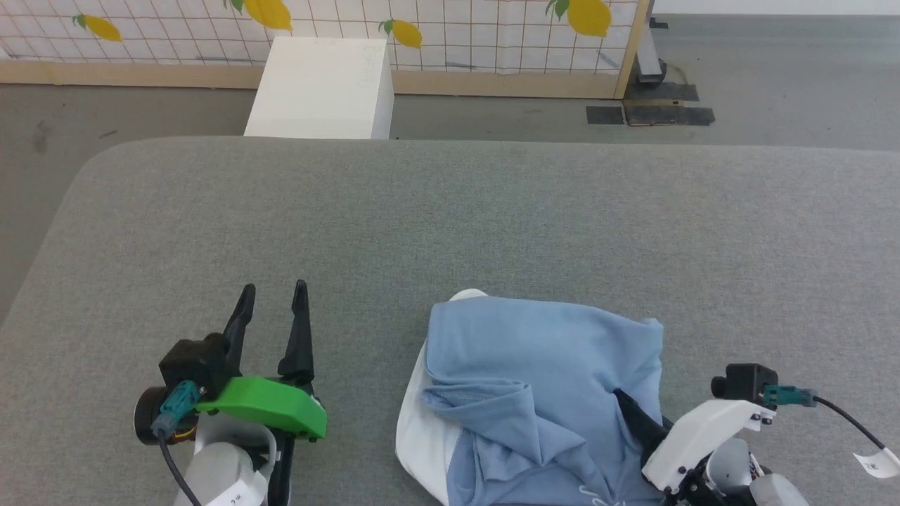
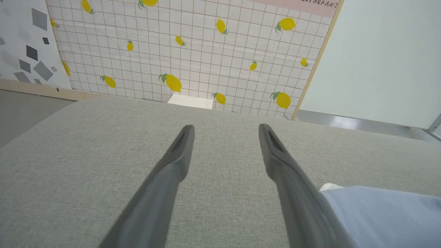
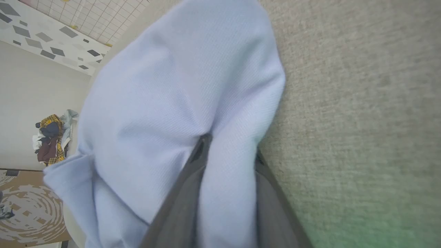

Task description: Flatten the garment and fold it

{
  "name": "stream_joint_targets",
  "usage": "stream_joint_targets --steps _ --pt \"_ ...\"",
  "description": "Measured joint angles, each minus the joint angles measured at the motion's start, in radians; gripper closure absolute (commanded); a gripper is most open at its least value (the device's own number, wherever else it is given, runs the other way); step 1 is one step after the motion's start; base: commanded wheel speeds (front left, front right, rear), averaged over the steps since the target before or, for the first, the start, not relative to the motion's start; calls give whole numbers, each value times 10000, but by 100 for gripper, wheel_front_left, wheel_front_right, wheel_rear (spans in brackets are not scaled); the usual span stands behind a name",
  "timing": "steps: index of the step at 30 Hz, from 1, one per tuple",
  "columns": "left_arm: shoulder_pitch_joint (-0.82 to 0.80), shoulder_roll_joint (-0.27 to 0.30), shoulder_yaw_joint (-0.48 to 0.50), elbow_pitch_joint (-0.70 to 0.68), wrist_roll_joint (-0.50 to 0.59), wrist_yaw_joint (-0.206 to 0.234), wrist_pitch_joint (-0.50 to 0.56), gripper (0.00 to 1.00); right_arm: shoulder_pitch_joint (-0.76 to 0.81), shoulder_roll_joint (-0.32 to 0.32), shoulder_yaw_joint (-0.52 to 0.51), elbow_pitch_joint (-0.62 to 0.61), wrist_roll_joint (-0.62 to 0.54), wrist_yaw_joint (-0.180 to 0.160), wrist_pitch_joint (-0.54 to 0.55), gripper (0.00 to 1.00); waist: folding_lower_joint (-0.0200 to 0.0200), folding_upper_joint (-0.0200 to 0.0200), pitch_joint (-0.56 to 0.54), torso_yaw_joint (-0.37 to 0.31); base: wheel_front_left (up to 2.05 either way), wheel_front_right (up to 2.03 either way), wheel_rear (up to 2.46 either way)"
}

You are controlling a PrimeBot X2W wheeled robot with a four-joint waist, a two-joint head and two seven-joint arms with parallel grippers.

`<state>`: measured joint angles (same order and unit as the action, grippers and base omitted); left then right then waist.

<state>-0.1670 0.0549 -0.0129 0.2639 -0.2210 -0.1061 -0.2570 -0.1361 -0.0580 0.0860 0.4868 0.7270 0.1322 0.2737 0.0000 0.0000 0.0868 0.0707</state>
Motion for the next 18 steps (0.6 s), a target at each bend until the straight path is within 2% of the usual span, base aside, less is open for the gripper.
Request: stream_joint_targets --steps 3,6,12,14,18 --pt "1 0 29 6 0 0 0 0 -58 21 46 -46 -407 -2 117 100 0 0 7 -37 0 0 0" --pt "2 -2 109 -29 -2 6 0 0 -98 48 88 -472 -1302 -2 366 100 0 0 24 -158 0 0 0" --pt "9 0 288 -228 2 25 0 0 -938 29 541 -2871 -4777 -2 1718 100 0 0 125 -671 0 0 0" --pt "5 6 353 -326 2 33 0 0 -1390 -184 1022 -3580 -5848 4 2109 100 0 0 180 -896 0 0 0" --pt "-37 42 433 -556 15 46 0 0 -2233 -1118 1714 -4220 -6592 6 2790 100 0 0 333 -1485 0 0 0"
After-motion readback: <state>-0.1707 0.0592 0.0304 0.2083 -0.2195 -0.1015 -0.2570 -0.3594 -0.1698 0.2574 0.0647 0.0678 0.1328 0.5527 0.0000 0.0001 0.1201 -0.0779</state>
